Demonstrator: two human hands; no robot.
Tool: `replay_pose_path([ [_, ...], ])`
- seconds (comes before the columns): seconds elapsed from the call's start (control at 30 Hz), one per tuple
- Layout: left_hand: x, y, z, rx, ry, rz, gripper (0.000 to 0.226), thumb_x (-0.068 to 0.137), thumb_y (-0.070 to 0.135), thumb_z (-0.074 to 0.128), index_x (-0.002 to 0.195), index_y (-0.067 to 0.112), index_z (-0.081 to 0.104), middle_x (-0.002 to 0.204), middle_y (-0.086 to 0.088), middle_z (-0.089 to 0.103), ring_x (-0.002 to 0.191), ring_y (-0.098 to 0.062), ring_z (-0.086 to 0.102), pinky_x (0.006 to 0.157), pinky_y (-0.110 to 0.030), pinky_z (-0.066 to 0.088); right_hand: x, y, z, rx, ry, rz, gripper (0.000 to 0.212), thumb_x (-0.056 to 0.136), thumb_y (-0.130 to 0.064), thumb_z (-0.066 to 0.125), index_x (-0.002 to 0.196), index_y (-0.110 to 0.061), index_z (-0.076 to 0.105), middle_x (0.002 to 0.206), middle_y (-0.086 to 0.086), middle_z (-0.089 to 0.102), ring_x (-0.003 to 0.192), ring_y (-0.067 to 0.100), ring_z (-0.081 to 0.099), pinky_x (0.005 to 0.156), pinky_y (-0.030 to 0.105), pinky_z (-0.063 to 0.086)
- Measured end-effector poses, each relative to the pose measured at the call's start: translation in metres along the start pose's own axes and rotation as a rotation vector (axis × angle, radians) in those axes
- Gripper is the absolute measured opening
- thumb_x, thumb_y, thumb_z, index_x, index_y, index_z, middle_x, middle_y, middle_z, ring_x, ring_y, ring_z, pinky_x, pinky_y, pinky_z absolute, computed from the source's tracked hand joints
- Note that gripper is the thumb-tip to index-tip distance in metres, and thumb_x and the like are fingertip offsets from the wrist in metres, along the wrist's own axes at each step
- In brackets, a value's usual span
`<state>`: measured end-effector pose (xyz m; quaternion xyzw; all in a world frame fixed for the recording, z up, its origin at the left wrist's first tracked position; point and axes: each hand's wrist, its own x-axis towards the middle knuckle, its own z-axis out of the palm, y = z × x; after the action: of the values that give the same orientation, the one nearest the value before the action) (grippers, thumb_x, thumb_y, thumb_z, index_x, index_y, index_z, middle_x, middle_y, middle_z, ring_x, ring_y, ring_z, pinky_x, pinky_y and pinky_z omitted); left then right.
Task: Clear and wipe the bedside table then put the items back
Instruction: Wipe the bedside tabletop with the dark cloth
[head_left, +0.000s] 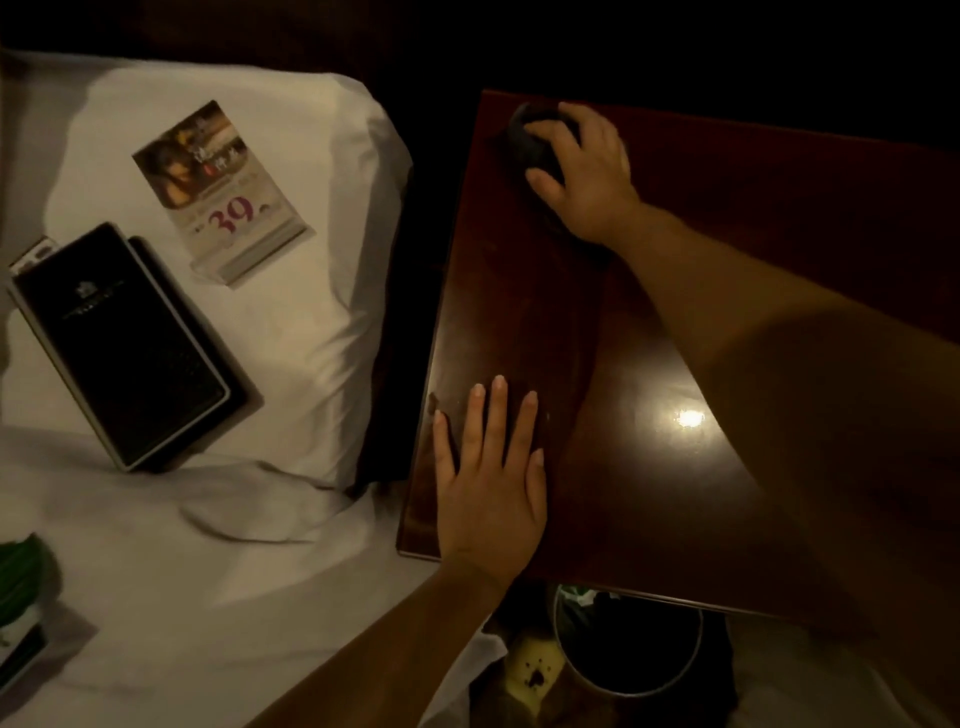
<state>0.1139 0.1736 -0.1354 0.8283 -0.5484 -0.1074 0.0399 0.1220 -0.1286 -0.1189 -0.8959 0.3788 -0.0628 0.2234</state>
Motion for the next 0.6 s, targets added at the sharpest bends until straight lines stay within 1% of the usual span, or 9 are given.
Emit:
replay_pose_path([
  [0.17, 0.0, -0.001, 0.003, 0.012, 0.021, 0.006, 0.054, 0.097, 0.038, 0.021, 0.148, 0.024, 0.017, 0.157, -0.006, 0.027, 0.146, -0.021, 0.012, 0.116, -0.05, 0.009, 0.007, -0.001, 0.004, 0.006, 0.035, -0.064, 0.046, 0.096, -0.034, 0.043, 0.139, -0.019, 0.038, 0.152, 0.015, 0.022, 0.142, 0.033, 0.017, 0.116, 0.041, 0.014],
  [0.23, 0.0, -0.001, 0.004, 0.022, 0.024, 0.005, 0.054, 0.097, 0.038, 0.021, 0.148, 0.024, 0.018, 0.157, -0.005, 0.026, 0.147, -0.021, 0.013, 0.116, -0.05, 0.009, 0.003, -0.006, 0.006, 0.02, 0.027, -0.099, 0.045, 0.095, -0.033, 0.045, 0.137, -0.019, 0.04, 0.151, 0.015, 0.025, 0.141, 0.034, 0.019, 0.115, 0.042, 0.016],
  [0.33, 0.0, -0.001, 0.003, 0.03, 0.026, 0.007, 0.053, 0.097, 0.038, 0.022, 0.148, 0.024, 0.021, 0.157, -0.005, 0.027, 0.147, -0.022, 0.017, 0.116, -0.05, 0.013, -0.013, -0.018, 0.01, 0.038, 0.004, -0.162, 0.044, 0.092, -0.032, 0.048, 0.134, -0.018, 0.045, 0.148, 0.015, 0.031, 0.138, 0.034, 0.024, 0.113, 0.045, 0.02],
  [0.43, 0.001, -0.001, 0.0, -0.006, 0.059, -0.005, 0.053, 0.097, 0.035, 0.023, 0.147, 0.019, 0.027, 0.156, -0.005, 0.03, 0.146, -0.02, 0.022, 0.115, -0.048, 0.013, -0.045, -0.03, 0.015, 0.046, -0.008, -0.194, 0.044, 0.09, -0.031, 0.051, 0.132, -0.018, 0.048, 0.146, 0.014, 0.035, 0.137, 0.033, 0.028, 0.112, 0.044, 0.022],
  [0.5, 0.0, -0.001, -0.004, -0.112, 0.105, -0.02, 0.053, 0.097, 0.033, 0.025, 0.146, 0.014, 0.029, 0.155, -0.006, 0.031, 0.145, -0.019, 0.025, 0.117, -0.044, 0.011, -0.075, -0.036, 0.02, 0.035, -0.028, -0.201, 0.044, 0.089, -0.032, 0.053, 0.132, -0.02, 0.048, 0.147, 0.012, 0.035, 0.137, 0.032, 0.028, 0.113, 0.043, 0.023],
  [0.53, 0.0, -0.001, -0.006, -0.219, 0.143, -0.03, 0.052, 0.097, 0.031, 0.026, 0.145, 0.012, 0.03, 0.155, -0.008, 0.03, 0.145, -0.018, 0.025, 0.119, -0.042, 0.011, -0.092, -0.041, 0.022, 0.03, -0.044, -0.203, 0.045, 0.089, -0.032, 0.053, 0.132, -0.021, 0.047, 0.148, 0.012, 0.034, 0.138, 0.032, 0.027, 0.114, 0.044, 0.023],
  [0.6, 0.0, -0.002, -0.014, -0.547, 0.216, -0.083, 0.05, 0.098, 0.026, 0.03, 0.145, 0.012, 0.027, 0.155, -0.012, 0.029, 0.143, -0.015, 0.024, 0.12, -0.036, 0.015, -0.131, -0.051, 0.029, 0.025, -0.079, -0.193, 0.046, 0.088, -0.033, 0.054, 0.132, -0.021, 0.047, 0.149, 0.012, 0.034, 0.139, 0.033, 0.026, 0.114, 0.044, 0.022],
])
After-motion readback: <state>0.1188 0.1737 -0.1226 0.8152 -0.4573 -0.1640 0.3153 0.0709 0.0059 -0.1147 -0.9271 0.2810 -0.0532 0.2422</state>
